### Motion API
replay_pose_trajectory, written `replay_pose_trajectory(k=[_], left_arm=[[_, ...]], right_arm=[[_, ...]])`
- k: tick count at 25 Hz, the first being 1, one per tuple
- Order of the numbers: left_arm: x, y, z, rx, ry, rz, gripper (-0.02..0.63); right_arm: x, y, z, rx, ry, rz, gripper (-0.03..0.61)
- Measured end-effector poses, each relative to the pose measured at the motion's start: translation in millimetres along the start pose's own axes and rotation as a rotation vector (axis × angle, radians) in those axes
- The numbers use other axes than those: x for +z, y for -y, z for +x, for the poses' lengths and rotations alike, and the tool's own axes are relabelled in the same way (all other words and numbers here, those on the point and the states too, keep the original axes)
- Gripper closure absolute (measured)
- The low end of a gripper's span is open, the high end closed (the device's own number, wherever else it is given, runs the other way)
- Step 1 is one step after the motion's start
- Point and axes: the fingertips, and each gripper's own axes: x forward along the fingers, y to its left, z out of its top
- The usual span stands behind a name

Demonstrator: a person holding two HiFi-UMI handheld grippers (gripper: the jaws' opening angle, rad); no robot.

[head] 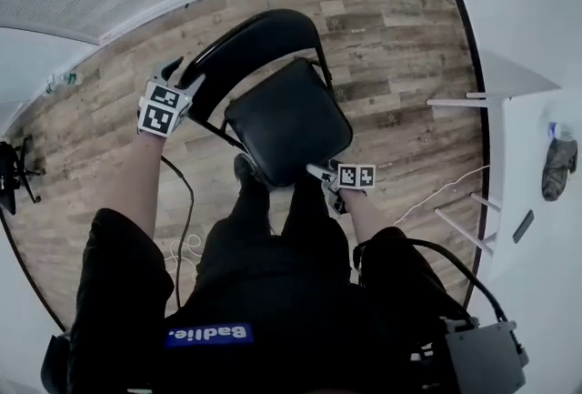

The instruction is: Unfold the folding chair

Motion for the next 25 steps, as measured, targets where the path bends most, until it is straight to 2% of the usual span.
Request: replay_pose_trajectory(k=[5, 9, 11, 13, 16, 21, 25], left_arm=[[5.2, 13.2, -60.7, -0.020, 0.109, -0.131, 0.368], [0.8, 46.8, -108.2, -0.052, 0.226, -0.347, 0.369], [-1.1, 64.2, -130.2, -0.085, 0.262, -0.414, 0.369], [4.2, 81.1, -148.6, -0.133, 0.286, -0.428, 0.370], [25.9, 111.8, -159.7, -0.222, 0.325, -0.377, 0.370], [76.3, 144.9, -186.3, -0.345, 0.446, -0.367, 0.370], [114.3, 161.9, -206.0, -0.435, 0.538, -0.357, 0.377]], right_arm=[[20.7, -98.0, -32.6, 0.054, -0.016, -0.114, 0.086], [28.0, -166.0, -46.6, 0.105, -0.016, -0.210, 0.087], [32.8, -203.6, -52.0, 0.133, -0.005, -0.252, 0.089], [40.3, -243.1, -56.8, 0.171, 0.015, -0.309, 0.102], [59.5, -284.4, -63.9, 0.202, 0.061, -0.442, 0.162], [86.7, -354.3, -88.0, 0.256, 0.159, -0.689, 0.312], [114.0, -387.7, -118.9, 0.275, 0.308, -0.797, 0.458]])
